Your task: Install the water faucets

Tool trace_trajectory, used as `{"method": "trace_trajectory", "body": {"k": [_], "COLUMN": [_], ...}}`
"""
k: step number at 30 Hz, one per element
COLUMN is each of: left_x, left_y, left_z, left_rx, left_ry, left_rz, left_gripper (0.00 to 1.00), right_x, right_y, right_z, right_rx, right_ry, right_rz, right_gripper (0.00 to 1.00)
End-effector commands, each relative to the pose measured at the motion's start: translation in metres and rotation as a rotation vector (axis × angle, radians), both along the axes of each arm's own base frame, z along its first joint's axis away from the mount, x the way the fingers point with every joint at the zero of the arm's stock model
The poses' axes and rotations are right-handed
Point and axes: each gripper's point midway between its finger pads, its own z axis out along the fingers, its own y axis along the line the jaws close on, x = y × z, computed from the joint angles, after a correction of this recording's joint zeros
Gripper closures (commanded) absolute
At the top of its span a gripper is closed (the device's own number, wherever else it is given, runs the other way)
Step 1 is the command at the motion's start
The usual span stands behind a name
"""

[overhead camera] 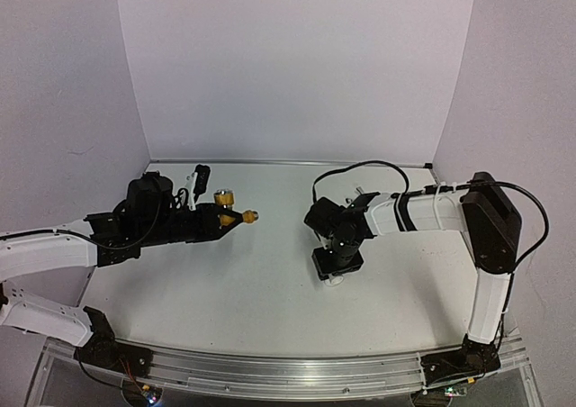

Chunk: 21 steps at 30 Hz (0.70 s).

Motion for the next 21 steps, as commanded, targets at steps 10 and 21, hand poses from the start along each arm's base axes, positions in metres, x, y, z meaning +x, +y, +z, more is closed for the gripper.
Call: {"method": "trace_trajectory", "body": {"k": [10,21], "left_x": [0.0005,-0.0017], "left_y": [-0.0038,-0.0053], "left_z": [0.0170,0.0182], "left_rx": [-0.031,-0.041], "left_ry": [-0.049,-0.041], "left_rz": [-0.020,-0.033], "left_gripper": [1.00,1.00], "right_x": [0.0039,0.0040], "right_y": [-0.0014,-0.0031], "right_z": [-0.0025,-0.0061], "right_rx": [-0.026,-0.043], "right_ry": [-0.012,-0.012], "right_rz": [0.007,0.033], "right_gripper": [0.59,0.58]}}
